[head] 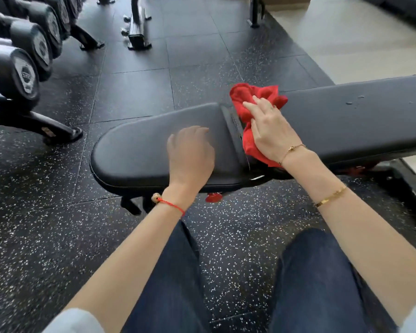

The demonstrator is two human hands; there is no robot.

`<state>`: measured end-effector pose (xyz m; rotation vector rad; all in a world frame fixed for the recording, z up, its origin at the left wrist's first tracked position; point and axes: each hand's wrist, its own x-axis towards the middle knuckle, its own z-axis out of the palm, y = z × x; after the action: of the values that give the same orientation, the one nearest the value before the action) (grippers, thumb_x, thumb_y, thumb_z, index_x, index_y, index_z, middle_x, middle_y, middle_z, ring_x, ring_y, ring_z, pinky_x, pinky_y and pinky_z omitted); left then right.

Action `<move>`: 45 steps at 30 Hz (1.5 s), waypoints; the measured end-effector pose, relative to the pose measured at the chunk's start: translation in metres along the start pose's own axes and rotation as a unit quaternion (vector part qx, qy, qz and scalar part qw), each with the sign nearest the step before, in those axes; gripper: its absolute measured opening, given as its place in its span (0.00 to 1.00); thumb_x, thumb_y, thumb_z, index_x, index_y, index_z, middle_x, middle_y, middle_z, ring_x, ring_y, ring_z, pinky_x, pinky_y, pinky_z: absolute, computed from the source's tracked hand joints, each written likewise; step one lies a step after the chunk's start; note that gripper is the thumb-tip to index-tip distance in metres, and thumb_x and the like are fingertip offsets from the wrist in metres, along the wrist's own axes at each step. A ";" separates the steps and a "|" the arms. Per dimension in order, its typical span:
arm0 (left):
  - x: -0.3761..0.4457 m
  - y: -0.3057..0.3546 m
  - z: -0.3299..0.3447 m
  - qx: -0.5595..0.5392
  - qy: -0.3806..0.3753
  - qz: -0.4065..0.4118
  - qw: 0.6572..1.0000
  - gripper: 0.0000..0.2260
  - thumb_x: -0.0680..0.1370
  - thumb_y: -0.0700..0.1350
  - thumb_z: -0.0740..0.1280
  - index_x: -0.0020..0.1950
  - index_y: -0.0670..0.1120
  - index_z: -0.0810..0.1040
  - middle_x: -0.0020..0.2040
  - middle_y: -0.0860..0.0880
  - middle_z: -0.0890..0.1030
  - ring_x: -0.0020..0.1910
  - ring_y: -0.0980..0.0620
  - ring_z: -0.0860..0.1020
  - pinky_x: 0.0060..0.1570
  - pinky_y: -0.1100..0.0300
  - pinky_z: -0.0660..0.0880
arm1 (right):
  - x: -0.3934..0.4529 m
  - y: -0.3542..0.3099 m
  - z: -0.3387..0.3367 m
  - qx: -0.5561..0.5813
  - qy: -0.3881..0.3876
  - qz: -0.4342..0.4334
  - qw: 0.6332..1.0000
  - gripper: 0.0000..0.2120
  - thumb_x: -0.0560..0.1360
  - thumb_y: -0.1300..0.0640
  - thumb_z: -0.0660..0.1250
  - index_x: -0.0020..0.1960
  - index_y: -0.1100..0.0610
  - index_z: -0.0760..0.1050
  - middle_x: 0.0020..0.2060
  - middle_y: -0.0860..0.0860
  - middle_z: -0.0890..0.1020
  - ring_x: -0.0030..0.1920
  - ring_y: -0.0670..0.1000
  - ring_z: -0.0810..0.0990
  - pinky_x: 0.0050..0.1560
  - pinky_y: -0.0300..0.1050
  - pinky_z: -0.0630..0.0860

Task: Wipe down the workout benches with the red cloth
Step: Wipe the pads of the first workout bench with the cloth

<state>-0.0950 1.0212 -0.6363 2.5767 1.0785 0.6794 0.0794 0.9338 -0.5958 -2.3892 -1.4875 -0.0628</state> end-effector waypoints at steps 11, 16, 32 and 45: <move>0.016 0.061 0.049 0.061 0.017 -0.063 0.996 0.18 0.79 0.50 0.59 0.69 0.50 0.73 0.70 0.51 0.73 0.72 0.48 0.66 0.75 0.42 0.56 | 0.031 0.067 0.008 -0.053 -0.121 -0.033 0.991 0.26 0.80 0.48 0.53 0.78 0.46 0.54 0.79 0.50 0.51 0.78 0.56 0.50 0.77 0.59 0.43; 0.015 0.061 0.047 0.054 0.044 -0.066 0.995 0.17 0.77 0.47 0.61 0.66 0.50 0.76 0.67 0.52 0.76 0.70 0.49 0.69 0.73 0.44 0.59 | 0.038 0.060 0.012 -0.116 -0.132 -0.090 0.980 0.27 0.81 0.49 0.50 0.79 0.49 0.51 0.79 0.54 0.49 0.78 0.57 0.49 0.77 0.57 0.40; 0.016 0.063 0.050 0.054 0.074 -0.060 0.994 0.16 0.75 0.46 0.63 0.62 0.51 0.78 0.64 0.53 0.79 0.67 0.50 0.72 0.71 0.47 0.62 | 0.036 0.092 0.007 -0.063 -0.119 -0.093 0.987 0.28 0.81 0.52 0.49 0.79 0.58 0.48 0.78 0.62 0.50 0.78 0.60 0.50 0.77 0.53 0.43; 0.018 0.060 0.053 0.063 0.076 -0.061 0.993 0.16 0.75 0.46 0.63 0.62 0.51 0.78 0.64 0.54 0.78 0.67 0.51 0.73 0.70 0.46 0.64 | 0.046 0.101 0.008 -0.028 -0.122 -0.034 0.992 0.28 0.81 0.52 0.49 0.79 0.56 0.46 0.78 0.61 0.48 0.78 0.61 0.48 0.77 0.54 0.43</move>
<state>-0.0210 0.9895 -0.6516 2.5695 1.3550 0.8134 0.1884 0.9350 -0.6193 -2.4616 -1.6962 0.1795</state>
